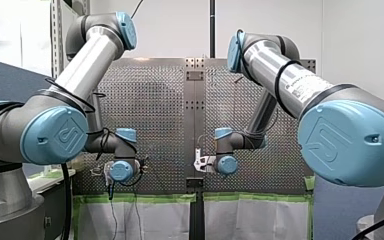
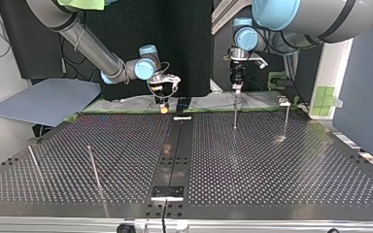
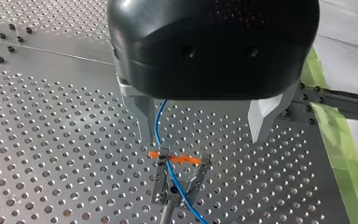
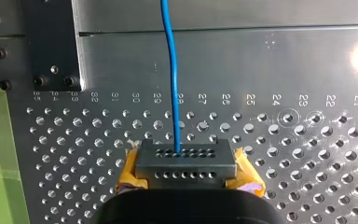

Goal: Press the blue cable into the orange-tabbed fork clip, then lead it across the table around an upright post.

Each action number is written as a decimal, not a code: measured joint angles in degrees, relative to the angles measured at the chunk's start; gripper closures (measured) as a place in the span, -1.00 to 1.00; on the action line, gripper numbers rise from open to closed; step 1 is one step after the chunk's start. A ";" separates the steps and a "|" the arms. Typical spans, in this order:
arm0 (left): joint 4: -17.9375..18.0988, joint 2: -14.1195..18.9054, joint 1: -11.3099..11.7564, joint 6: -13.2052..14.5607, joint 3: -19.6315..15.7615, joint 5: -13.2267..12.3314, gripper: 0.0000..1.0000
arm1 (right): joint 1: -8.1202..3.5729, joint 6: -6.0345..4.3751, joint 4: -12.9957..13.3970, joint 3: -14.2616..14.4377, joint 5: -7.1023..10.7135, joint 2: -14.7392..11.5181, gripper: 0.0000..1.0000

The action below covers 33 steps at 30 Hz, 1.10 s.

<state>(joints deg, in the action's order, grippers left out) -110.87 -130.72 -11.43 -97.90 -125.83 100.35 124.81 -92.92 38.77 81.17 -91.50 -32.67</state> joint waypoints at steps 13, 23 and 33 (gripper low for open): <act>-0.13 0.00 -0.02 0.17 -0.01 0.67 -1.00 | -0.03 0.07 0.03 0.00 0.00 0.02 1.00; -0.68 0.00 -0.01 0.57 -0.01 1.28 -1.00 | -0.03 0.09 -0.05 0.00 0.07 0.07 1.00; -2.94 0.00 -0.29 3.67 0.02 1.31 -1.00 | 0.02 0.17 -0.09 0.00 0.01 0.07 1.00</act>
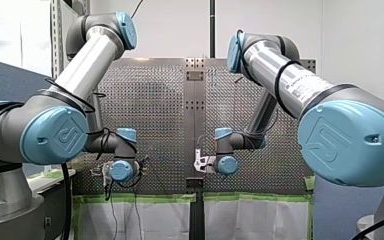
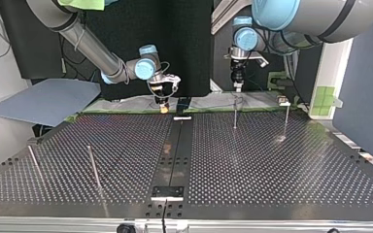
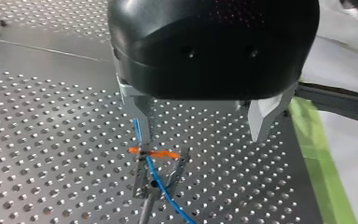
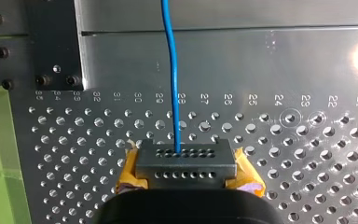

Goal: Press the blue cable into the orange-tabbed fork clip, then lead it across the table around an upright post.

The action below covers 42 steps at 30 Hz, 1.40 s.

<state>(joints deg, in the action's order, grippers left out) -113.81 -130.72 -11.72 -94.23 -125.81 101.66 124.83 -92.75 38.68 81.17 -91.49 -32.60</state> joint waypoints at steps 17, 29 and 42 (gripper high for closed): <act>-1.44 0.00 -5.28 -1.08 4.03 1.50 -1.00 | 0.02 0.01 0.09 0.00 -0.01 0.02 1.00; -5.04 -0.05 -7.13 -1.23 9.71 7.35 -1.00 | 0.19 0.01 -0.14 0.00 0.04 0.02 1.00; -7.94 -3.95 -7.83 -0.45 15.12 8.55 -1.00 | 0.30 0.01 -0.30 0.00 0.05 0.02 1.00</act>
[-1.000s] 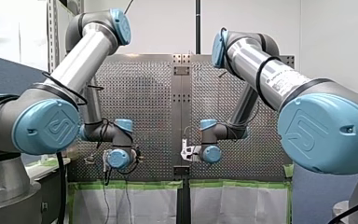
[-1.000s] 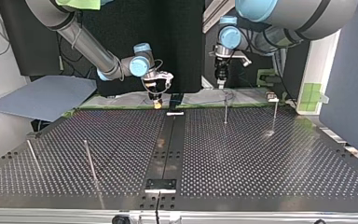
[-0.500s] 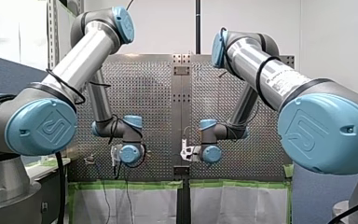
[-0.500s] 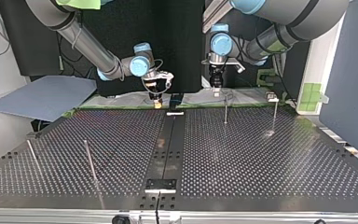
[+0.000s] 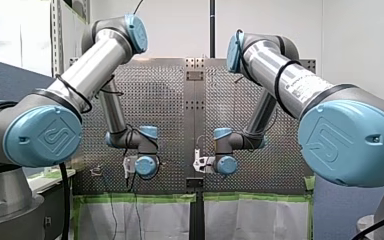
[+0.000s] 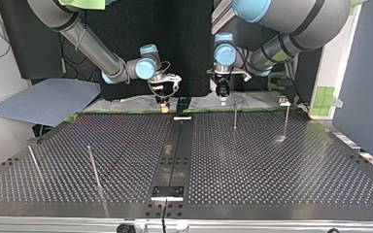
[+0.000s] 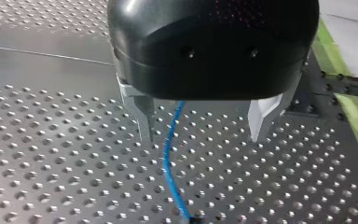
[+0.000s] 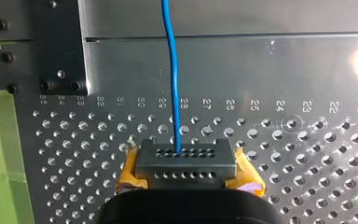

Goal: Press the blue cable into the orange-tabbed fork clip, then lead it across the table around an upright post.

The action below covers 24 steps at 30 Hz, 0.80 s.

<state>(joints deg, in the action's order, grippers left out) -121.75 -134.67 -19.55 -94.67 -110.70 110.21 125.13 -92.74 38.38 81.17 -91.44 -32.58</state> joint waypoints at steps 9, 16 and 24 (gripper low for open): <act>-2.66 -3.20 -0.14 0.21 4.70 1.62 -1.00 | 0.07 0.22 -0.54 0.00 0.03 0.00 1.00; -5.00 -3.29 0.02 1.21 5.72 2.33 -1.00 | -0.06 0.30 -0.62 0.00 -0.04 0.00 1.00; -8.44 -3.28 -1.19 4.71 4.94 5.14 -1.00 | -0.44 0.27 -0.43 0.00 -0.11 0.00 1.00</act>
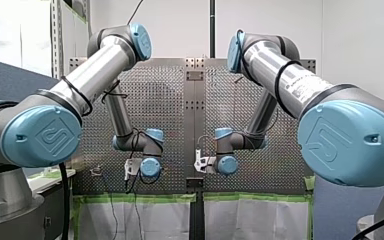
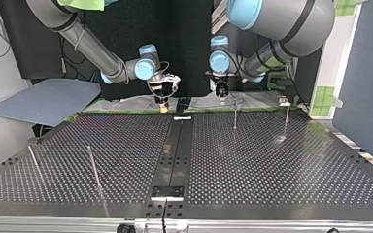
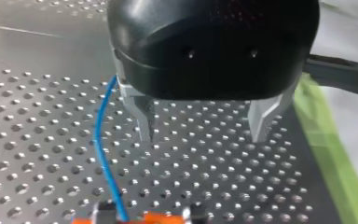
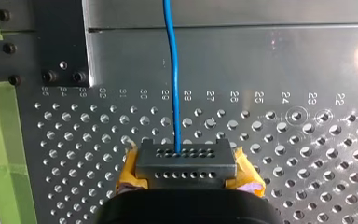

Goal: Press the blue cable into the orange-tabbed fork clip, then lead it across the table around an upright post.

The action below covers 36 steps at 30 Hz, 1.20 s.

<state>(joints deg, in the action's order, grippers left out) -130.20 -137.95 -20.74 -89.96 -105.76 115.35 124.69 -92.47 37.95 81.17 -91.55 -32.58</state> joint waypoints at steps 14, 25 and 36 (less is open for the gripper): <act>-0.16 1.65 -1.39 0.84 -0.78 1.69 -1.00 | -0.05 0.07 0.04 0.00 -0.01 0.01 1.00; 0.58 4.21 -2.30 -1.77 -0.78 1.48 -1.00 | -0.10 0.27 0.12 0.00 0.00 0.18 1.00; 3.45 3.89 -0.90 -2.65 -0.56 0.33 -1.00 | 0.03 0.35 0.15 0.00 -0.04 0.42 1.00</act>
<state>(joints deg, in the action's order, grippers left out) -126.75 -134.05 -21.64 -92.61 -106.32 115.67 124.72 -92.12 38.10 81.17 -91.59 -32.16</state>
